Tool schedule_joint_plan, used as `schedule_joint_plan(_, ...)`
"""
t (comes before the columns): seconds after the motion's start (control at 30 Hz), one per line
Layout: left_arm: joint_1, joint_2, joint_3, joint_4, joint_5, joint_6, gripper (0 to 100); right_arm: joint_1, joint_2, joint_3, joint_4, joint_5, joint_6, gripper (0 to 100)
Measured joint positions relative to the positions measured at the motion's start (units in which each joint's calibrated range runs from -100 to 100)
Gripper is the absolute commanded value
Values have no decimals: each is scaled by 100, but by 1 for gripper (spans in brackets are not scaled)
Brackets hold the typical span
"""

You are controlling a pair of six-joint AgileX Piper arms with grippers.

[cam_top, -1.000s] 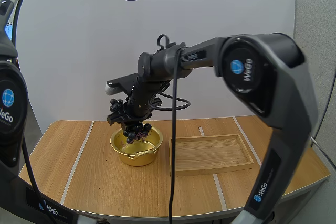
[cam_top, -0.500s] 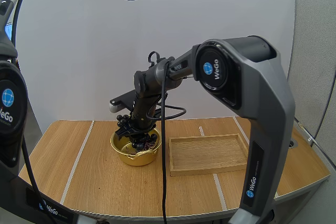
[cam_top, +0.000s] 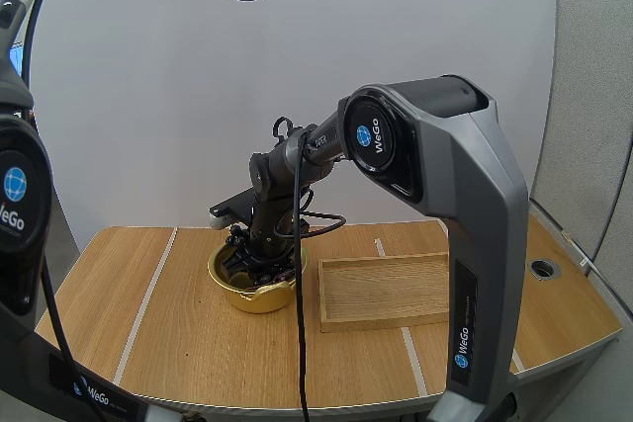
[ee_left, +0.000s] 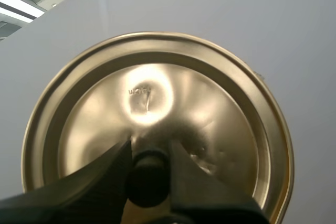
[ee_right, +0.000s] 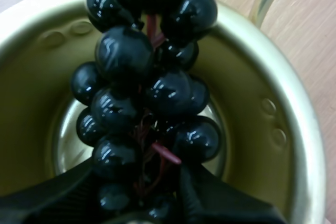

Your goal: Open the pot, put the grape inside, and close it

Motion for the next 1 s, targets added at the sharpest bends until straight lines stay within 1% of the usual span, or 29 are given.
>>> schedule_joint_plan(0.57,0,0,0,0,0,0,0,0,0,-12,-28,75,0,0)
schedule_joint_plan(0.6,0,0,0,0,0,0,0,0,0,-12,-28,75,0,12)
schedule_joint_plan(0.63,0,0,0,0,0,0,0,0,0,-12,-45,75,0,21)
schedule_joint_plan(0.67,0,0,0,0,0,0,0,0,0,-12,-56,75,0,39)
schedule_joint_plan(0.73,0,0,0,0,0,0,0,0,0,-12,-67,75,9,81)
schedule_joint_plan(0.77,0,0,0,0,0,0,0,0,0,-12,-79,75,23,100)
schedule_joint_plan(1.0,0,0,0,0,0,0,0,0,0,-12,-149,132,97,100)
